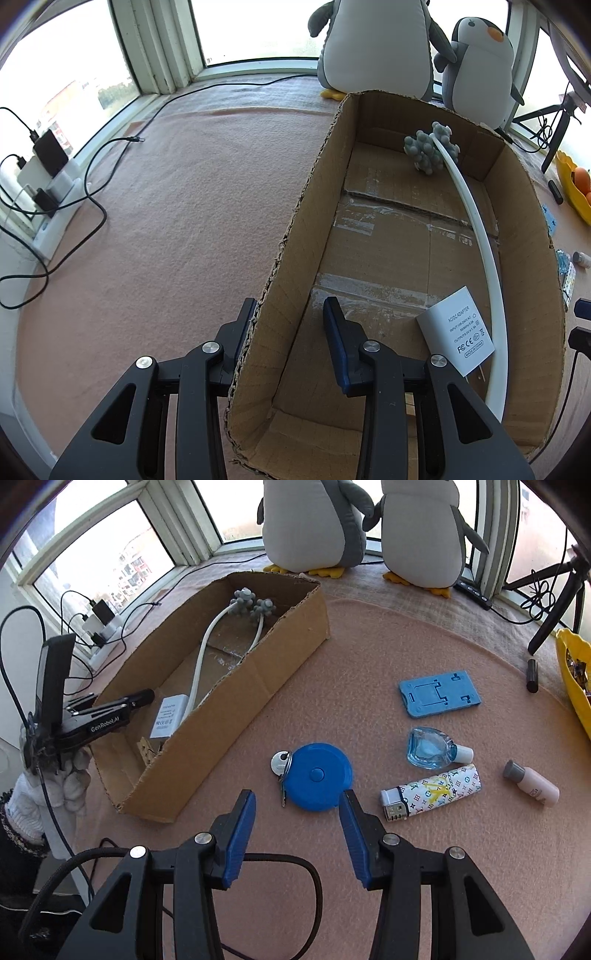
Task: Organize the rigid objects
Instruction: 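Move the open right gripper to the blue round tape measure, then close the right gripper on the blue tape measure and lift it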
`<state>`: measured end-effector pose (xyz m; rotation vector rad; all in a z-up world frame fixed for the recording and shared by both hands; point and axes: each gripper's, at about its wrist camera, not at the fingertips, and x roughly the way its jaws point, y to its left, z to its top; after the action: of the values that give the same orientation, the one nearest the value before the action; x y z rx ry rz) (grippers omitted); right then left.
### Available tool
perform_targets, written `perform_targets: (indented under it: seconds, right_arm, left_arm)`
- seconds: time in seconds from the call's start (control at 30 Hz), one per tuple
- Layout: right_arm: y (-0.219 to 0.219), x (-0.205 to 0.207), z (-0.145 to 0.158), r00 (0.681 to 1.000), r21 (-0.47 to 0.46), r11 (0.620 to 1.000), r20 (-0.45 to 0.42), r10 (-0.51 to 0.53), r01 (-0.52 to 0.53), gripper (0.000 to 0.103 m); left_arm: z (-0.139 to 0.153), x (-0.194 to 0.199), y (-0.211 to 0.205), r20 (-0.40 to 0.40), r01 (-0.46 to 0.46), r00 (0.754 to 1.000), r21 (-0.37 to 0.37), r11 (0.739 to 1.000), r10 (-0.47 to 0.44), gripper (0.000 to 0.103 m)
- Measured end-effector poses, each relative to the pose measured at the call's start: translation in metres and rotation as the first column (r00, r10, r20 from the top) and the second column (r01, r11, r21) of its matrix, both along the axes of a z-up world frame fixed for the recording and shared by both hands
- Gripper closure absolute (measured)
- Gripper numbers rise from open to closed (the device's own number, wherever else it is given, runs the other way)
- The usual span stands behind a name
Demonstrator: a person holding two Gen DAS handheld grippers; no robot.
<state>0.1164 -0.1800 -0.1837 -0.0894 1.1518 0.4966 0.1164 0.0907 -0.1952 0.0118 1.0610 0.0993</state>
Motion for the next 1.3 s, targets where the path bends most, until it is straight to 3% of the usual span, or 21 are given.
perform_targets:
  seconds: [0.27, 0.9, 1.03, 1.3]
  right_arm:
    - [0.009, -0.001, -0.019, 0.998, -0.134, 0.990, 0.037, 0.041, -0.035, 0.060]
    - [0.012, 0.037, -0.033, 0.999, -0.148, 0.989, 0.035, 0.010, -0.005, 0.060]
    - [0.014, 0.048, -0.032, 1.000, -0.140, 0.990, 0.018, 0.024, -0.021, 0.052]
    - [0.025, 0.062, -0.033, 0.998, -0.180, 0.983, 0.027, 0.049, -0.043, 0.051]
  left_arm:
    - [0.000, 0.000, 0.000, -0.001, -0.001, 1.000, -0.002, 1.000, 0.001, 0.068]
    - [0.000, 0.000, 0.001, -0.002, 0.000, 1.000, -0.003, 1.000, 0.000, 0.068]
    - [0.000, 0.000, 0.001, -0.002, 0.000, 1.000, -0.003, 1.000, 0.000, 0.068]
    - [0.000, 0.000, 0.001, -0.002, -0.001, 1.000, -0.003, 1.000, 0.001, 0.068]
